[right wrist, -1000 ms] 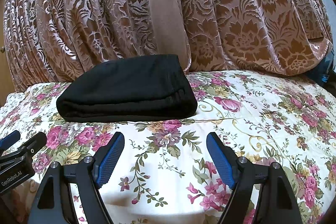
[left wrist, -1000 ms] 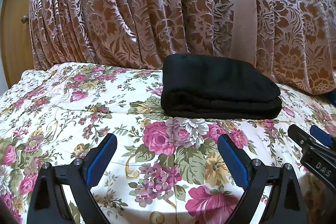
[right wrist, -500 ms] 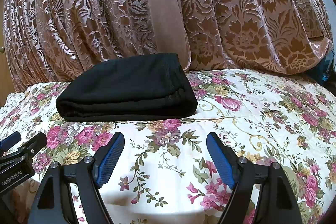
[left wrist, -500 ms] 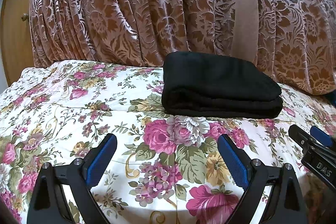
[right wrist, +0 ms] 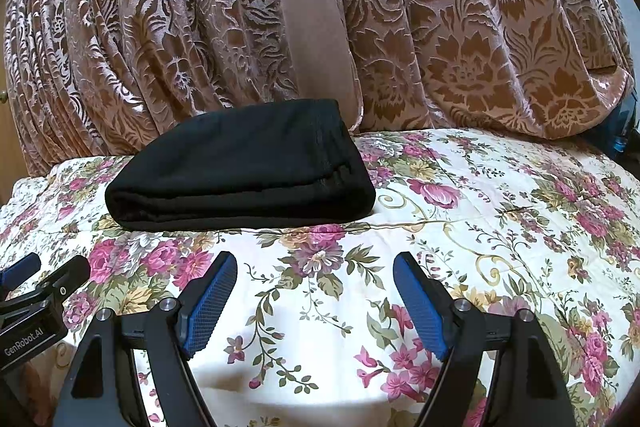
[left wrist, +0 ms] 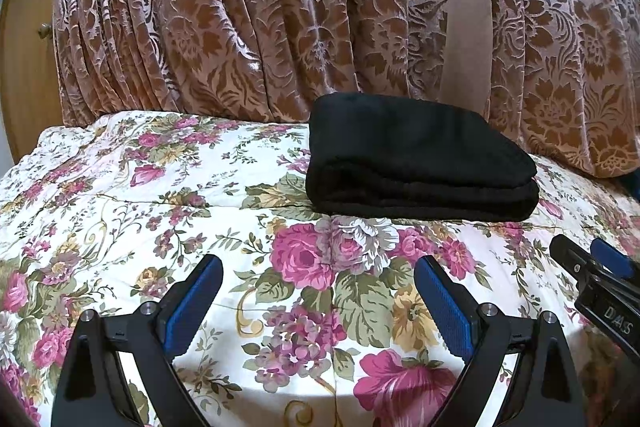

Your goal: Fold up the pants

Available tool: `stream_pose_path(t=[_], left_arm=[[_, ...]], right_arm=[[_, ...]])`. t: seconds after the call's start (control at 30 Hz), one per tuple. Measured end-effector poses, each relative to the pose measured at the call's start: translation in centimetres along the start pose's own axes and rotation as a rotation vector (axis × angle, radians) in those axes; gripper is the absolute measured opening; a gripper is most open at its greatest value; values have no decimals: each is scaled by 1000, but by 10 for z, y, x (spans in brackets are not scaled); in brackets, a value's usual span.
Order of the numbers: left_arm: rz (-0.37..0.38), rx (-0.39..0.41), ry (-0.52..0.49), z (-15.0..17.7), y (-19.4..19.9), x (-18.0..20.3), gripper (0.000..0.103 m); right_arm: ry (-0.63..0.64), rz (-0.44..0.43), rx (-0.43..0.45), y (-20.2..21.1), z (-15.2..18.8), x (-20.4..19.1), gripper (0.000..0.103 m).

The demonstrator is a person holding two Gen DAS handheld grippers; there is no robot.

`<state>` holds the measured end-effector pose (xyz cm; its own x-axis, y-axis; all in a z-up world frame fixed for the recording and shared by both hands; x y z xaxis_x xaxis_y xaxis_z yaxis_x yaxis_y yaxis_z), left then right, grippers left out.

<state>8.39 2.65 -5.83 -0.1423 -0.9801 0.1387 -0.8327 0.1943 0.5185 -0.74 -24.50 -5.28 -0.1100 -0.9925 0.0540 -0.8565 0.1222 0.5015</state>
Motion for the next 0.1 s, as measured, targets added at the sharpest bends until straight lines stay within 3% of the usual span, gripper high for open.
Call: stream_pose_path(t=[0.1], left_arm=[[4, -32, 6, 0, -6, -1, 97]], right_arm=[[0, 0, -2, 0, 0, 0, 82]])
Point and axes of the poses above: each gripper's, at about its wrist camera, not at the fingertips, and y roughly against the way its jaws point, x to its right, z to its underside, the point moved 1 cm from there along -y, roughly the way its jaws point, and after that the axes turned 7 degrees about z, right-handed, at the moved point
